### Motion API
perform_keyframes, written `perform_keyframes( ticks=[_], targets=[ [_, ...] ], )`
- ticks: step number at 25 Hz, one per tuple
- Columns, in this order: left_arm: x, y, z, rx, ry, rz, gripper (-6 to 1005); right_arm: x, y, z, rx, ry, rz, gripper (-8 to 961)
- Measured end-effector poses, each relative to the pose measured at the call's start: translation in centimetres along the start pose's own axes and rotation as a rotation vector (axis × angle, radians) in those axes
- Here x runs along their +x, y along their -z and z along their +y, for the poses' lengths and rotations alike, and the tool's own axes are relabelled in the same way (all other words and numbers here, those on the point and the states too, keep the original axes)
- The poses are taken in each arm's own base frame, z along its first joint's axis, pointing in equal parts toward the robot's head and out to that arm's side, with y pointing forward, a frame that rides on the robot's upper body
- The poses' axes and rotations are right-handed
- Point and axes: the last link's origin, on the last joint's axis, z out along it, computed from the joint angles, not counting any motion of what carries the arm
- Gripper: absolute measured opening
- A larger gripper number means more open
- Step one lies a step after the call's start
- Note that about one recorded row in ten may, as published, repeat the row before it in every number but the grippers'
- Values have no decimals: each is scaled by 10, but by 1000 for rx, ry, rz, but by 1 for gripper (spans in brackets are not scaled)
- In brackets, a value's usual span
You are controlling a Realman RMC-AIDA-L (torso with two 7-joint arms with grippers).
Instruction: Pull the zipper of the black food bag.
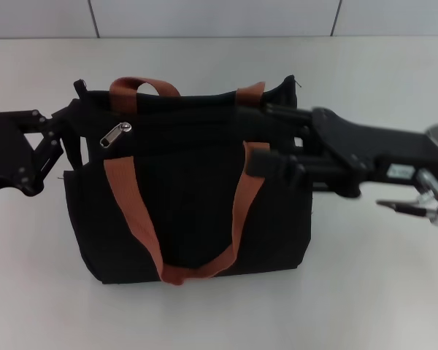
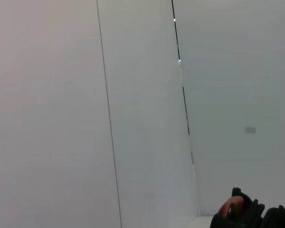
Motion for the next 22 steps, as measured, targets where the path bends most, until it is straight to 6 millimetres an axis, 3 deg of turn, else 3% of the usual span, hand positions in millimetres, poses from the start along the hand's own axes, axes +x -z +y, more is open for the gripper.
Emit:
perform_keyframes(
  ticks=[8,13,22],
  targets=[
    [4,-7,-5,-4,14,15,26,-33,-34,-30,37,-229,122,724],
    [5,-7,-5,-3,16,20,26,-40,-53,-41,75,-384,211,721],
    [5,-10,-4,-6,16,28,26,-44,-72,-50,146,-505,319,715]
  ],
)
